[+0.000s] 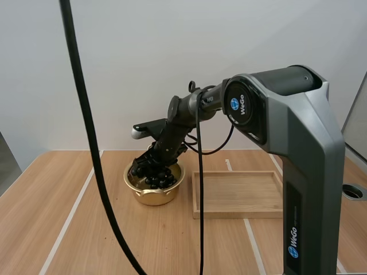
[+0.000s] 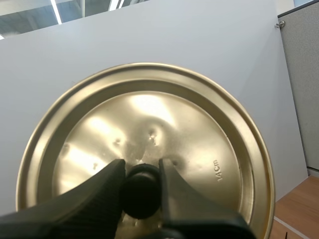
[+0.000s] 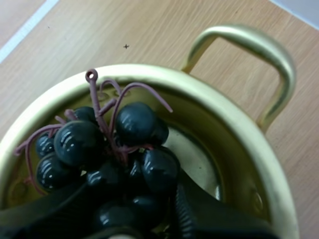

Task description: Open the pot, put the grape inside, and close it

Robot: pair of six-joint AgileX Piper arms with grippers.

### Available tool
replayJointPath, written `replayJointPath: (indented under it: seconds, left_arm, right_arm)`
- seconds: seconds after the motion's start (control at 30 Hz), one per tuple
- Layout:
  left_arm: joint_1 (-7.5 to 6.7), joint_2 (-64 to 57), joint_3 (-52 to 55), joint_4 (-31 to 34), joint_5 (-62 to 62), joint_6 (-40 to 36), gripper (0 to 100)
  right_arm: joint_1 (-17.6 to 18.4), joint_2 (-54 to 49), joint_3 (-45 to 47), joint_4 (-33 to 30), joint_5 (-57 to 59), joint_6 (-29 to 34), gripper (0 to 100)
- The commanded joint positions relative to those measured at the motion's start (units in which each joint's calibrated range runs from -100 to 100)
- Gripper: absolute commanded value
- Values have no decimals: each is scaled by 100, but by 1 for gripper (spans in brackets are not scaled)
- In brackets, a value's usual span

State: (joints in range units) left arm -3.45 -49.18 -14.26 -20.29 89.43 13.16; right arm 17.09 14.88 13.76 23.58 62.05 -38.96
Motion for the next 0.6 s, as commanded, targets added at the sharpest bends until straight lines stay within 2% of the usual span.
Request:
replayJointPath:
  seconds: [0.0,0.57]
  left_arm:
    - [8,-43,-44,-3,-68,0,0]
    - [8,-31,-44,220,-10,0,0]
  right_arm:
    - [1,103,-15,-44,-46,-42,0]
    - [1,631,-15,-631,-714,114,0]
